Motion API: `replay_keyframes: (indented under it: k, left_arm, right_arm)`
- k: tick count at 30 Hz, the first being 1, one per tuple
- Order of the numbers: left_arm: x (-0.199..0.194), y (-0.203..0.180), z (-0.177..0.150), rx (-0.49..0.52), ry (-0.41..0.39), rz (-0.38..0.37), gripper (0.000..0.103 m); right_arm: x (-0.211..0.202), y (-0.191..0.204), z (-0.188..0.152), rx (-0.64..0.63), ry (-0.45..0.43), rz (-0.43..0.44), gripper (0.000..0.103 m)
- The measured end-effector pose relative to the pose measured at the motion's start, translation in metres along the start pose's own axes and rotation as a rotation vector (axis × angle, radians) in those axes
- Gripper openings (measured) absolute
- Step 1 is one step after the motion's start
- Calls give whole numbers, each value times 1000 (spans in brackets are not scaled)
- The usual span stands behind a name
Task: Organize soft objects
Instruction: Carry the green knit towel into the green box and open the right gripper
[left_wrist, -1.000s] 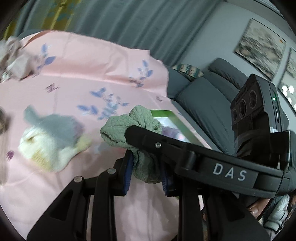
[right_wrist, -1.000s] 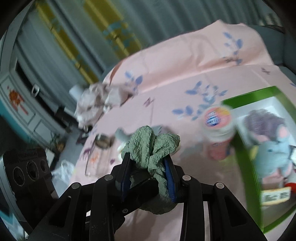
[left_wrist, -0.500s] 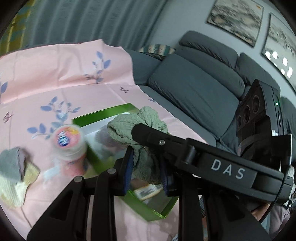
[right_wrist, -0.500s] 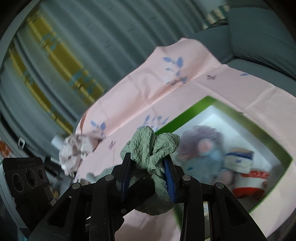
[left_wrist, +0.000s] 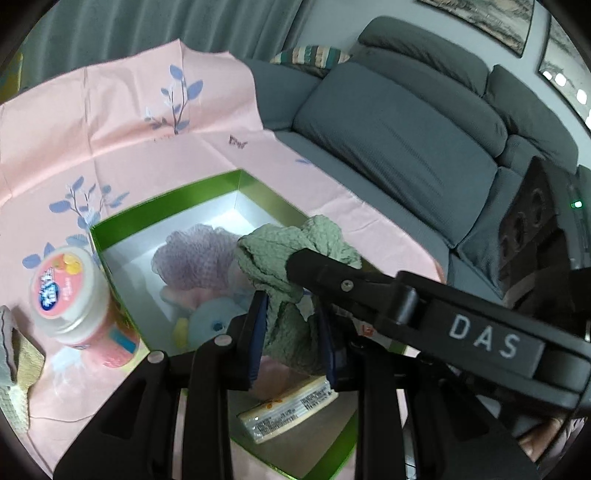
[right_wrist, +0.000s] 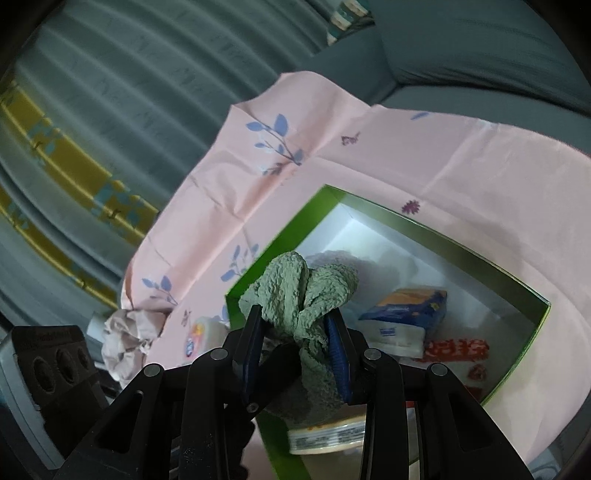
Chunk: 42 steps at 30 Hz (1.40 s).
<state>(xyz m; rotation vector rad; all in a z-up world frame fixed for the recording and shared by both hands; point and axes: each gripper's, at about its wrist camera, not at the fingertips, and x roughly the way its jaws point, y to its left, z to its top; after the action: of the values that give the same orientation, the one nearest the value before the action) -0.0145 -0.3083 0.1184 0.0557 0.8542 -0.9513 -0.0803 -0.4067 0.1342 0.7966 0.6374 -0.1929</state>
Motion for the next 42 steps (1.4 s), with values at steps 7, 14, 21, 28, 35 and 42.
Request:
replay_keyframes:
  k: [7,14,21,28,35,42]
  left_arm:
    - [19,4,-1,-28,46,22,23]
    - [32,5,2,-45,79,47,24]
    - [47,8,2,-62,114,67,24]
    - [51,9,5,-67,134,78,26]
    - [52,10,5,-72,134,75,26]
    - [47,7,4,-69,115,78,30]
  right_arm:
    - [10,-14,1,40,29,-63,36]
    - [13,-25,2,82,25,-123,36]
    - [14,-30,4,93,32,-186,36]
    - [15,-32,5,108,33,-192,36]
    - [16,-31,5,110,28,-201,36]
    - [14,-31,6,104,28,-207,36]
